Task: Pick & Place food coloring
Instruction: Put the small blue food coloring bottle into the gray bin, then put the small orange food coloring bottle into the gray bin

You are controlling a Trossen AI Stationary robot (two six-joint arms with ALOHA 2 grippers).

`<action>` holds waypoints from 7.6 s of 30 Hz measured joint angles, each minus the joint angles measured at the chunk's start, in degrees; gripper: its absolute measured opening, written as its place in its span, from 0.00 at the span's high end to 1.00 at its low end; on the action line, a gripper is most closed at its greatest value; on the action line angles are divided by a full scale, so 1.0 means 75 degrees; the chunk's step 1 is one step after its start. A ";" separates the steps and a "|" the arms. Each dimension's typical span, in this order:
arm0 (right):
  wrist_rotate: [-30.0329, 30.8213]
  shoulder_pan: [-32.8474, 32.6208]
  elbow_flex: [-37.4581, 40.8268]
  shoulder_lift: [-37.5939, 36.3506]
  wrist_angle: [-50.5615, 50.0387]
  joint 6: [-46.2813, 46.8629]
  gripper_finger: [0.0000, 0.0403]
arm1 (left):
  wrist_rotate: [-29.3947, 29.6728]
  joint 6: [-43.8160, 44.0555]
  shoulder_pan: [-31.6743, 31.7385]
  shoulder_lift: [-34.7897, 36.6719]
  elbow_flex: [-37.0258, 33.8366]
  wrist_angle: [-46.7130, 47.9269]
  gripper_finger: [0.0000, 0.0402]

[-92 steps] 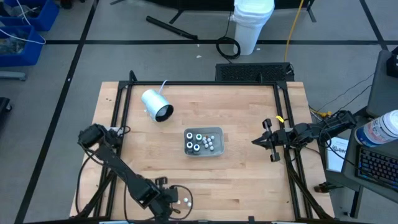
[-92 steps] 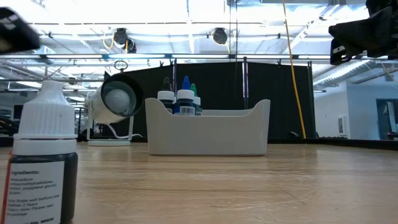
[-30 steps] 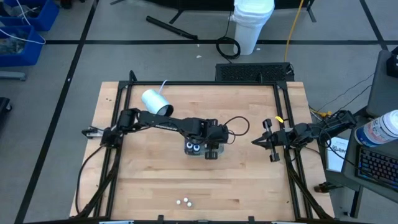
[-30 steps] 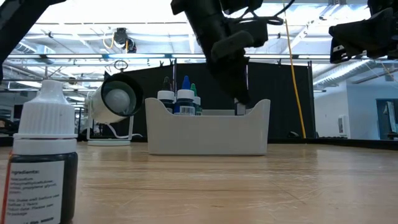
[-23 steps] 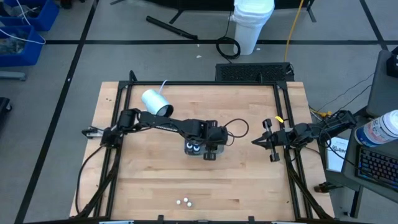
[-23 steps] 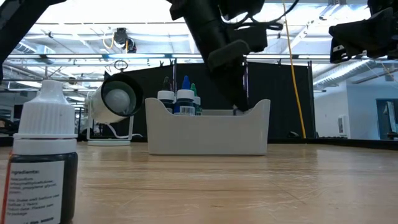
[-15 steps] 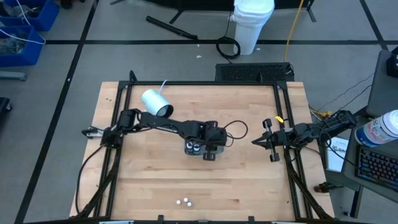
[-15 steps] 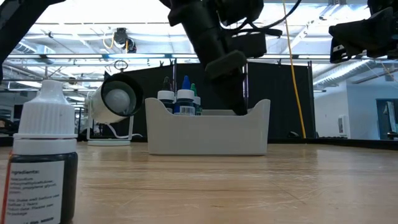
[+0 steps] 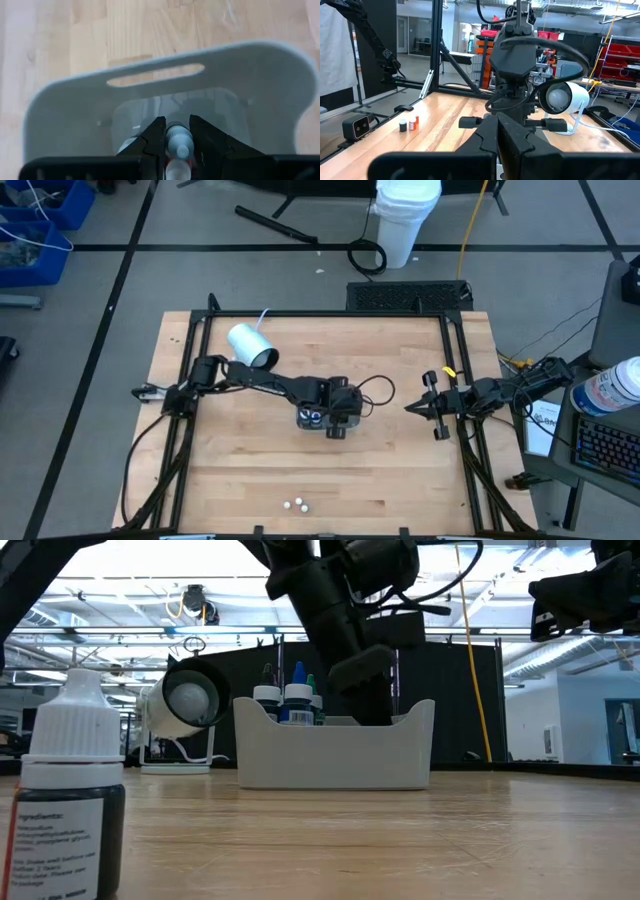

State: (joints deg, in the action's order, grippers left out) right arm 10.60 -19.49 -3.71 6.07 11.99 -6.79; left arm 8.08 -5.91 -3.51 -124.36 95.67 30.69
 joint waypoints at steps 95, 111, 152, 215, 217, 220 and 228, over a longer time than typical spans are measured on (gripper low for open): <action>-0.0016 0.0000 0.0001 0.0102 0.0195 0.0210 1.00 | 0.4757 0.5355 -0.6826 0.2767 -0.5519 -0.5165 0.90; -0.0019 0.0000 -0.0002 0.0102 0.0201 0.0021 1.00 | 0.3796 0.7153 -0.6615 0.2419 -0.4921 -0.3661 0.49; 0.0007 0.0000 -0.0002 0.0099 0.0195 0.0128 1.00 | 0.2682 0.6665 -0.6112 0.1702 -0.4962 -0.4735 0.44; 0.0006 0.0000 0.0000 0.0101 0.0236 0.0073 1.00 | 0.4434 0.3165 -0.3795 0.4068 -0.2269 -0.0946 0.78; 0.0006 0.0000 0.0001 0.0102 0.0269 0.0073 1.00 | 0.4220 0.3193 -0.3321 0.4043 -0.2269 -0.1380 0.78; 0.0008 0.0000 -0.0002 0.0102 0.0319 0.0073 1.00 | 0.3350 0.3018 -0.2650 0.3866 -0.2267 -0.1874 0.78; -0.0007 0.0000 -0.0001 0.0114 0.0372 0.0029 1.00 | 0.2008 0.1631 -0.1533 0.2791 -0.2269 -0.3304 0.78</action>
State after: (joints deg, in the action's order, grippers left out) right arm 10.55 -19.49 -3.72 6.92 14.78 -6.57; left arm 23.14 6.32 -15.01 -103.42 78.65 5.92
